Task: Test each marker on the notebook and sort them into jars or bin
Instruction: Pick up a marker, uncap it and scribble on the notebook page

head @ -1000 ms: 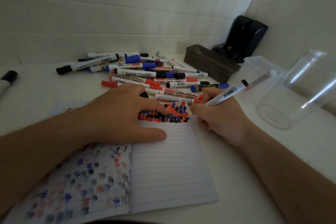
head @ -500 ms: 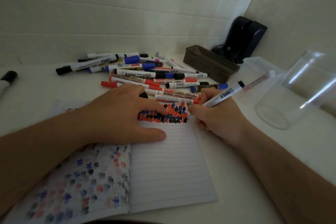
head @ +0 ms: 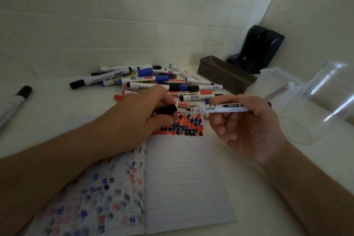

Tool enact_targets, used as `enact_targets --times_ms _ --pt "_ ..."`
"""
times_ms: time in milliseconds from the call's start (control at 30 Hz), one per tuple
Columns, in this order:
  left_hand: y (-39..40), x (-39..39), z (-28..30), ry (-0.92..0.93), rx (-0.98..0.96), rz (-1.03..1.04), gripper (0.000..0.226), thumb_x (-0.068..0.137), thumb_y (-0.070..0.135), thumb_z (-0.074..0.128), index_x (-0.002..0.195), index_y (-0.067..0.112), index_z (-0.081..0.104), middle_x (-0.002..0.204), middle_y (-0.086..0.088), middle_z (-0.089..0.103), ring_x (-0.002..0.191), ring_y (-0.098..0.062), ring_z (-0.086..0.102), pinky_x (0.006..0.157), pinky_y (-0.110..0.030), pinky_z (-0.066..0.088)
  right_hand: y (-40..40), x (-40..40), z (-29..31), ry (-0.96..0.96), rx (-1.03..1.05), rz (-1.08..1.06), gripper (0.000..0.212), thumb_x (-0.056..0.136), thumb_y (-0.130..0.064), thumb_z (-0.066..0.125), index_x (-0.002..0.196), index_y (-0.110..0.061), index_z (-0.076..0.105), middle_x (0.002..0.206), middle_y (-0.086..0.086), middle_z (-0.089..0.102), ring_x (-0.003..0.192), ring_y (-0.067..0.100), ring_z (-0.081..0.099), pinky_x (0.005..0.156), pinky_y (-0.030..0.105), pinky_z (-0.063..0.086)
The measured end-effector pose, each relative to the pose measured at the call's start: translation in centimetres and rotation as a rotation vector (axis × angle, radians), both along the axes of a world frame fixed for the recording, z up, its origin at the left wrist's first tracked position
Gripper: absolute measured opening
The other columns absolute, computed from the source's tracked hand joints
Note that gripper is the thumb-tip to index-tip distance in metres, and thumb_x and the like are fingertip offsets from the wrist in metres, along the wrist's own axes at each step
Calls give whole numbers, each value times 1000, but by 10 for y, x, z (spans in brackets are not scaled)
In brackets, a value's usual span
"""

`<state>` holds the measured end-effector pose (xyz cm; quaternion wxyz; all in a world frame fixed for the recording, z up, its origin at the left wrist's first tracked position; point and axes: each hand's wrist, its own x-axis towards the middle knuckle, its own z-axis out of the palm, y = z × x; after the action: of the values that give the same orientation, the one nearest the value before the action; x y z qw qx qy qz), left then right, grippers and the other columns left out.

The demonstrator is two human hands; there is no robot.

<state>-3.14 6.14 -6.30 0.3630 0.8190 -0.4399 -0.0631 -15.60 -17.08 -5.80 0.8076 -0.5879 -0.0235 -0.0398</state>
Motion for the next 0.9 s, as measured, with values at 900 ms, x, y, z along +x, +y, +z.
enact_targets --times_ms 900 --pt "2 2 -4 -158 -60 -38 31 96 28 69 125 37 64 111 25 66 101 4 61 89 -16 49 16 -1 6 56 -323 -236 36 71 -38 90 97 -14 82 86 18 76 65 25 67 48 24 49"
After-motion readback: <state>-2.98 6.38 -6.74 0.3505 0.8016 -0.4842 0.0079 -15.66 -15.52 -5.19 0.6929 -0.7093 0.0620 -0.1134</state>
